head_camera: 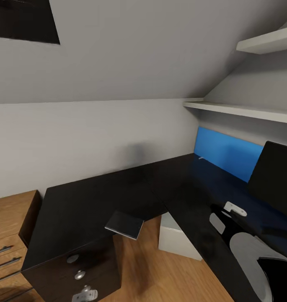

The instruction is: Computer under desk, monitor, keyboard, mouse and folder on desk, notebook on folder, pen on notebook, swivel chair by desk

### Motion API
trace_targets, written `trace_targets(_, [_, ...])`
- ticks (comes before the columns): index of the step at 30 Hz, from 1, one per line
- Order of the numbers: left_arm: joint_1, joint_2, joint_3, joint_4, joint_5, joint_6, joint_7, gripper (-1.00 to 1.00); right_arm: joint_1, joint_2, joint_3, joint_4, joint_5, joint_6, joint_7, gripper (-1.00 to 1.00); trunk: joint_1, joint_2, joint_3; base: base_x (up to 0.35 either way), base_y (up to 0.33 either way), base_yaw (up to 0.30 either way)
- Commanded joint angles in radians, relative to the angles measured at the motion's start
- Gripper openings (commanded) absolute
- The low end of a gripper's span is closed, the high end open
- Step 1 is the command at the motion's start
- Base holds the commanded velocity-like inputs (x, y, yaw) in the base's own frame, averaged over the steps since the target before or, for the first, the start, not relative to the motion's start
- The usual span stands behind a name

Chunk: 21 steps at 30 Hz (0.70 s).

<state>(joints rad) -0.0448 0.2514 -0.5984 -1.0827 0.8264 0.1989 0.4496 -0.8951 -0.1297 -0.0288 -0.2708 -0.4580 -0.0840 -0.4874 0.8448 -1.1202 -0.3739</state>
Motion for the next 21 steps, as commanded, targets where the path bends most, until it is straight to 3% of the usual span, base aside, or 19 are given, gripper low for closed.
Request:
trace_targets(1, [-0.001,0.001,-0.008,-0.002,0.006,0.001,0.008,1.0,-0.001,-0.001,-0.002,0.001,-0.011,-0.009,-0.002,-1.0,0.0,-0.001,-0.001,0.0,0.0,0.0])
trace_targets(11, [-0.001,0.002,-0.016,-0.001,0.007,0.0,0.011,1.0,-0.001,-0.002,-0.002,0.001,-0.013,-0.009,-0.13,-1.0,0.0,-0.001,-0.001,0.084,-0.062,0.0])
trace_targets(21, [-0.001,0.002,-0.015,-0.028,0.01,0.001,0.009,1.0,-0.001,-0.003,-0.001,0.001,-0.011,-0.008,-0.144,-1.0,0.0,-0.001,-0.001,0.019,-0.015,0.0])
